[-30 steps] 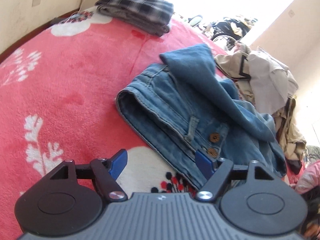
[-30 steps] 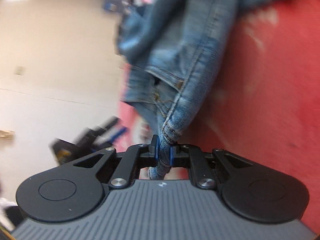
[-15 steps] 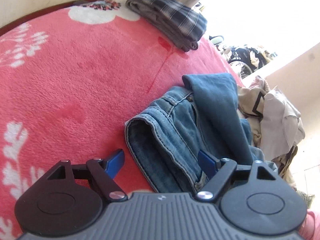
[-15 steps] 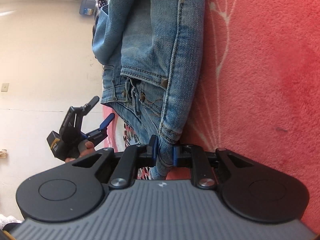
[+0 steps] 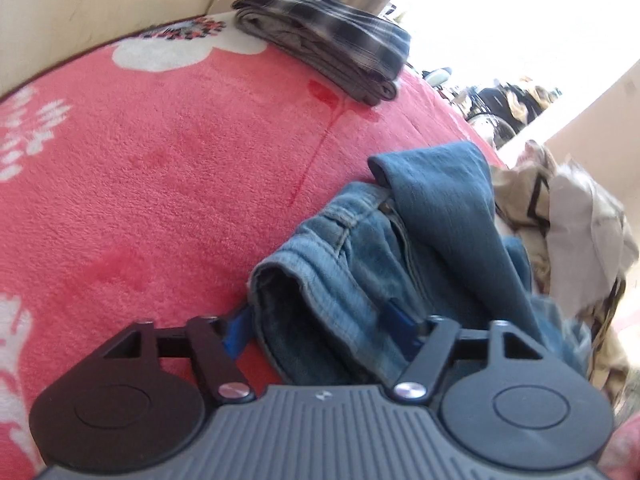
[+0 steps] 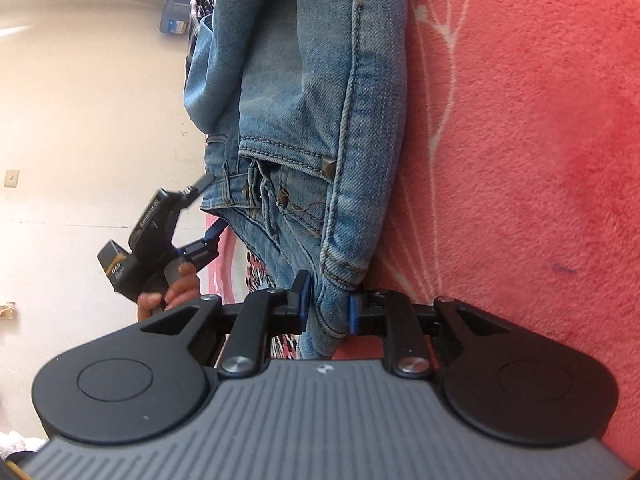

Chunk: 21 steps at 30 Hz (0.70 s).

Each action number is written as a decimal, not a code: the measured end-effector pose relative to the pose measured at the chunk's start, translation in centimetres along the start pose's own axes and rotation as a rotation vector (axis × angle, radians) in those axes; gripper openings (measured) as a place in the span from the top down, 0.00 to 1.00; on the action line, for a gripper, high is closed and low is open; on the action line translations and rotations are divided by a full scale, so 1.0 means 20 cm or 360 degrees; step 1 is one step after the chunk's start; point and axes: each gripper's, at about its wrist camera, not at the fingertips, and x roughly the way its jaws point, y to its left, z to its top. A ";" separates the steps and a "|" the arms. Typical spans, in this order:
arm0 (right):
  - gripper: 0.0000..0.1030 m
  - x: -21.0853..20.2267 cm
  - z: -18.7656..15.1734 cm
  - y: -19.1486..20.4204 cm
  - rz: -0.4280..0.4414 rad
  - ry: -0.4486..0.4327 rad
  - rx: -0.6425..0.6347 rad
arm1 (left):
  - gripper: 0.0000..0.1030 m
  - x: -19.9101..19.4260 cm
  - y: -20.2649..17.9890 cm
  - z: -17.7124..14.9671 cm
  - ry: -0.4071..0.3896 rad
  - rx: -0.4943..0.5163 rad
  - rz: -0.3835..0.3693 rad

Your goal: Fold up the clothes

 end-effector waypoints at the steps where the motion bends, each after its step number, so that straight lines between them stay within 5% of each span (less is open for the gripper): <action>1: 0.84 -0.03 -0.01 -0.01 0.0005 -0.0006 0.0002 | 0.44 -0.02 0.00 -0.01 0.0002 0.0022 -0.0014; 7: 0.83 -0.12 -0.08 -0.04 0.0031 -0.0063 0.0030 | 0.50 0.00 0.06 -0.04 0.0029 -0.0006 -0.0065; 11: 0.83 -0.17 -0.12 -0.04 0.0032 -0.0095 0.0027 | 0.69 -0.01 0.03 -0.04 -0.0021 -0.0006 0.0013; 16: 0.86 -0.25 -0.19 0.04 -0.0028 -0.0112 -0.0185 | 0.86 -0.06 -0.03 -0.06 -0.0109 0.0055 0.0063; 21: 0.89 -0.37 -0.25 0.12 -0.0055 -0.0131 -0.0375 | 0.93 -0.15 -0.11 -0.06 -0.0203 0.0127 0.0115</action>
